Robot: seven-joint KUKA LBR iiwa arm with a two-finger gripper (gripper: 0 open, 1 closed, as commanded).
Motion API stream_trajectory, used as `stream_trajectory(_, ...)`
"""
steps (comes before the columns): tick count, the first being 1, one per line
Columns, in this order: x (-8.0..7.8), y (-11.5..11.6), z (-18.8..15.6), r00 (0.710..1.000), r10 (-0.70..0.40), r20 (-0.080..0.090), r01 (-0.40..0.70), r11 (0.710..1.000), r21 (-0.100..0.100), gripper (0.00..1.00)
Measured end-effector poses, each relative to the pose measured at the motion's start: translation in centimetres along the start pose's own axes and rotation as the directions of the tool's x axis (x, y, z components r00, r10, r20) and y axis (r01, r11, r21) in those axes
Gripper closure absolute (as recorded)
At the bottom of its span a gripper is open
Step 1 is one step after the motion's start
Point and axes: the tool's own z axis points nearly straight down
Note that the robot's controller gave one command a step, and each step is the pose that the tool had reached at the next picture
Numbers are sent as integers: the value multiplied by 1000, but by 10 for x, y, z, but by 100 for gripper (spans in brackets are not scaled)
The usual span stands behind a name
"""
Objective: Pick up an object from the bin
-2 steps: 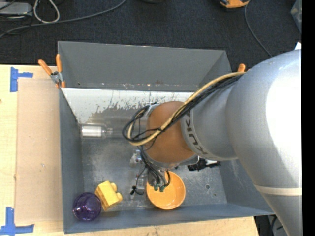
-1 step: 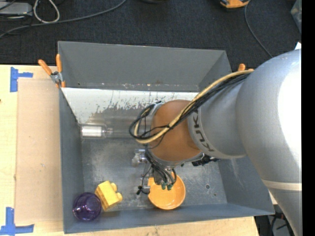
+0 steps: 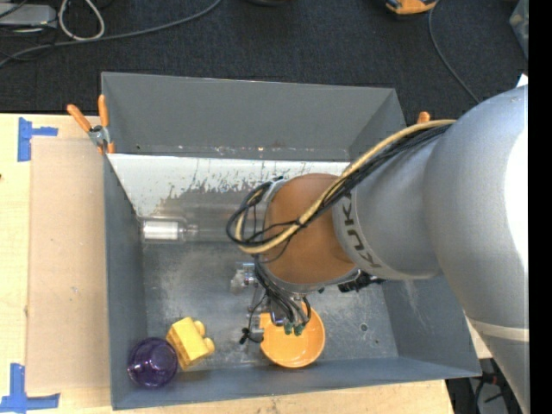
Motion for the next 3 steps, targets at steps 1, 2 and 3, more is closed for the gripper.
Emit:
stream_trajectory(1,-2,0,4,986,166,1,-166,986,0,0)
stream_trajectory(2,16,13,-24,999,-45,1,45,999,0,0)
stream_trajectory(3,18,33,9,998,-66,-1,66,998,0,0)
